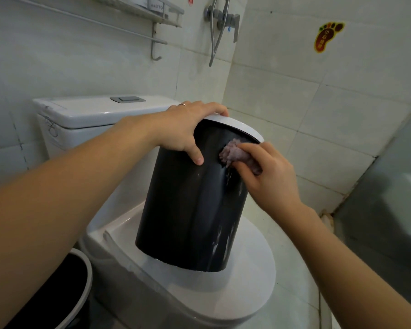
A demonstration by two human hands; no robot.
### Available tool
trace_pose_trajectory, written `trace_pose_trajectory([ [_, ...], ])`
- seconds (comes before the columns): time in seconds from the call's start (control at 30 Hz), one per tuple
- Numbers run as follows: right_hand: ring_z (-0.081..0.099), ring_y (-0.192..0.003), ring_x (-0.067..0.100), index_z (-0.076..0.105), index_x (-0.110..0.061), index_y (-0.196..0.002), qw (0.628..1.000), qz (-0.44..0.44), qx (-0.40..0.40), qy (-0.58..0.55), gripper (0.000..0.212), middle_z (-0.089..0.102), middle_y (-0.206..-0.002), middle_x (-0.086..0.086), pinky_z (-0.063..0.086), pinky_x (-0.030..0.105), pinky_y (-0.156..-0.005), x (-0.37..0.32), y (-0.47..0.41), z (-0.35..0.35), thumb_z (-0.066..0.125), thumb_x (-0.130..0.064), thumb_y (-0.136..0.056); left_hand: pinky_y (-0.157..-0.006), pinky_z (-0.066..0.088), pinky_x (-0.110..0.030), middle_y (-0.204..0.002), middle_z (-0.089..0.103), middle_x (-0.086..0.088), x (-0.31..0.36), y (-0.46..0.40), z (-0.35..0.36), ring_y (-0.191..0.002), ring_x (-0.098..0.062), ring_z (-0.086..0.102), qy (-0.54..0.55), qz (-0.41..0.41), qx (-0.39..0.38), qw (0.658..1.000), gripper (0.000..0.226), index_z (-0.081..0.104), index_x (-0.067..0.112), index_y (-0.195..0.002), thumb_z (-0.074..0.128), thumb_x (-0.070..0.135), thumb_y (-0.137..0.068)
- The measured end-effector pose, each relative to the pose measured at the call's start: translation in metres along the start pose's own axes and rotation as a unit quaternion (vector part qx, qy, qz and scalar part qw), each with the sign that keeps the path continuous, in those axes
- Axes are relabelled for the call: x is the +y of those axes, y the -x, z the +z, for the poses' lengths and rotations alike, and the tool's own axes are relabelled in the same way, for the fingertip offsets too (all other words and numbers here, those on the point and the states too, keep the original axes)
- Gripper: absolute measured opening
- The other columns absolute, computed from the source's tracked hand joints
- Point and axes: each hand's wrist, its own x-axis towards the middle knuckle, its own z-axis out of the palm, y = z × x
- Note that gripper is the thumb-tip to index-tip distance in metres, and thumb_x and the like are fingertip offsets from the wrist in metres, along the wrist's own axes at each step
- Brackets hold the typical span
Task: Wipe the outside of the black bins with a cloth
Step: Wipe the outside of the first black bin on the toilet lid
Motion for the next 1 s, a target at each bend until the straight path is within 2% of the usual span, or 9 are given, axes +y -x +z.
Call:
trace_pose_trajectory([
  [0.13,0.059,-0.073,0.022,0.070,-0.013,-0.113,0.997,-0.071,-0.021,-0.004,0.026,0.061,-0.093,0.005,0.052,0.038,-0.058,-0.005,0.030,0.004,0.071,-0.021,-0.088,-0.105,0.035,-0.043,-0.121,0.039,0.014,-0.001,0.000,0.000,-0.117,-0.015,0.035,0.008,-0.002,0.002,1.000,0.105,0.034,0.047,-0.137,0.094,0.023,-0.055],
  [0.2,0.058,-0.072,0.021,0.071,-0.013,-0.112,0.997,-0.077,-0.026,-0.002,0.026,0.061,-0.093,0.005,0.052,0.037,-0.057,-0.002,0.028,0.003,0.071,-0.021,-0.088,-0.104,0.035,-0.042,-0.121,0.038,0.015,-0.001,0.001,0.000,-0.117,-0.015,0.035,0.010,-0.001,0.003,1.000,0.104,0.035,0.047,-0.136,0.094,0.023,-0.055],
  [0.4,0.058,-0.080,0.020,0.067,-0.021,-0.119,1.000,0.018,-0.001,0.007,0.027,0.059,-0.100,0.000,0.044,0.029,-0.063,0.000,-0.004,0.000,0.067,-0.028,-0.092,-0.094,0.036,-0.035,-0.116,0.039,0.014,0.004,0.000,-0.003,-0.114,-0.016,0.035,0.013,-0.007,-0.014,1.000,0.101,0.034,0.049,-0.132,0.093,0.019,-0.056],
  [0.5,0.058,-0.082,0.020,0.067,-0.018,-0.119,1.000,0.005,-0.013,-0.001,0.029,0.060,-0.101,0.002,0.047,0.031,-0.065,-0.002,-0.001,0.001,0.068,-0.028,-0.092,-0.090,0.043,-0.037,-0.106,0.040,0.013,0.012,-0.002,-0.004,-0.109,-0.019,0.040,0.003,-0.023,-0.020,1.000,0.095,0.033,0.047,-0.120,0.092,0.015,-0.053],
  [0.57,0.059,-0.083,0.021,0.067,-0.016,-0.119,1.000,0.002,-0.013,-0.005,0.030,0.060,-0.101,0.003,0.050,0.034,-0.065,-0.003,0.004,0.000,0.069,-0.026,-0.091,-0.087,0.046,-0.040,-0.109,0.042,0.004,0.016,-0.005,-0.002,-0.106,-0.024,0.044,-0.015,-0.028,-0.019,0.999,0.091,0.030,0.046,-0.115,0.090,0.017,-0.052],
  [0.73,0.060,-0.083,0.022,0.067,-0.015,-0.120,1.000,-0.002,-0.015,-0.005,0.030,0.061,-0.100,0.004,0.053,0.039,-0.065,-0.004,0.006,-0.003,0.069,-0.026,-0.091,-0.103,0.030,-0.038,-0.125,0.039,0.009,0.020,-0.007,0.007,-0.120,-0.019,0.033,-0.022,0.000,0.002,1.000,0.107,0.028,0.048,-0.142,0.091,0.034,-0.057],
  [0.8,0.059,-0.083,0.022,0.067,-0.015,-0.120,1.000,-0.013,-0.019,-0.001,0.030,0.061,-0.099,0.004,0.052,0.039,-0.064,-0.005,0.004,-0.004,0.069,-0.026,-0.091,-0.107,0.026,-0.039,-0.121,0.040,0.013,0.019,-0.007,0.006,-0.124,-0.018,0.032,-0.030,0.013,0.004,0.999,0.105,0.032,0.051,-0.142,0.091,0.031,-0.058],
  [0.9,0.059,-0.084,0.022,0.067,-0.016,-0.120,1.000,-0.015,-0.024,0.001,0.031,0.061,-0.100,0.004,0.053,0.039,-0.065,-0.006,0.002,-0.005,0.069,-0.026,-0.091,-0.109,0.027,-0.041,-0.114,0.040,0.014,0.018,-0.006,0.004,-0.119,-0.016,0.031,-0.013,0.012,0.002,1.000,0.103,0.036,0.057,-0.139,0.092,0.026,-0.057],
  [1.0,0.059,-0.084,0.022,0.066,-0.016,-0.121,0.999,-0.016,-0.027,-0.006,0.031,0.061,-0.101,0.004,0.053,0.041,-0.066,-0.008,0.000,-0.004,0.069,-0.026,-0.092,-0.109,0.028,-0.041,-0.116,0.041,0.012,0.017,-0.005,0.002,-0.114,-0.013,0.029,0.002,0.006,0.001,1.000,0.101,0.038,0.059,-0.136,0.092,0.024,-0.058],
])
